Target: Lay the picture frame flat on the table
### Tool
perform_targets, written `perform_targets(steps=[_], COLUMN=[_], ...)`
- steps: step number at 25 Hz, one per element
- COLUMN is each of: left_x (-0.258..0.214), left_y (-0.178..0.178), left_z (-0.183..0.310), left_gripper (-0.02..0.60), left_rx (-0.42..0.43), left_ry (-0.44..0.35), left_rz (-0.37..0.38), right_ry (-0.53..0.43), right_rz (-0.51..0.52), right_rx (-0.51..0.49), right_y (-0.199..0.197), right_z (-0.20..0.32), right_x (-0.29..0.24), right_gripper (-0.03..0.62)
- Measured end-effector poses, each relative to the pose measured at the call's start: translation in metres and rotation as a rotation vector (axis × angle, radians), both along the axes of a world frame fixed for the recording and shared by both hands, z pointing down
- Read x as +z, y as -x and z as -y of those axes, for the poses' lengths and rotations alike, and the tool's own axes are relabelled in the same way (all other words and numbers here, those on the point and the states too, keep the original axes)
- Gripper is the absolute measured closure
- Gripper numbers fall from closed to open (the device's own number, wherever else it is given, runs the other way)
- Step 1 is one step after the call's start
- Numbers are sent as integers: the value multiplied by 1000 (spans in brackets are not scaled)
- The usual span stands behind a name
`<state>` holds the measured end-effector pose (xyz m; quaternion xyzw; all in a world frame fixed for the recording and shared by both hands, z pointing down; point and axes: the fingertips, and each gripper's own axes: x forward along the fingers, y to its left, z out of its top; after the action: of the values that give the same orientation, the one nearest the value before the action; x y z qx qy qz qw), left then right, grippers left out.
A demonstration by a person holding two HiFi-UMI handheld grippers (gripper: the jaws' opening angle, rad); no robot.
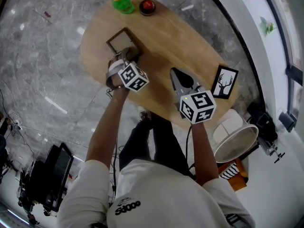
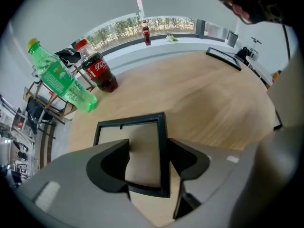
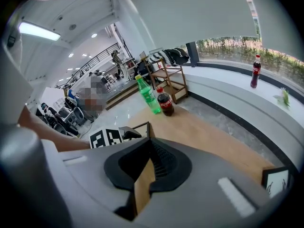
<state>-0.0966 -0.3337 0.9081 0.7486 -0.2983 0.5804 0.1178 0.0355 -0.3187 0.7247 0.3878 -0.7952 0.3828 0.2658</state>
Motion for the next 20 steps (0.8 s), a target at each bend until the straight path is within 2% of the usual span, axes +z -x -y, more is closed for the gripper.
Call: perform_targets(steps=[9,15,20], left_x=[5,7,-18], left_y=[0,1,3], left_z=[1,0,-9], left_gripper=[314,313,316], left_rx=[-14,-28,-56], left_ry=[-19,3,9], left_rz=[15,-10,-56], right_ry=[17,22,-3], right_rz=[-18,-17,-8], right_rx=[12,7,-16], right_y=[-16,-17,-10], right_z=[-3,-4,-2], right_x=[10,13,-4], right_gripper=[591,591,591])
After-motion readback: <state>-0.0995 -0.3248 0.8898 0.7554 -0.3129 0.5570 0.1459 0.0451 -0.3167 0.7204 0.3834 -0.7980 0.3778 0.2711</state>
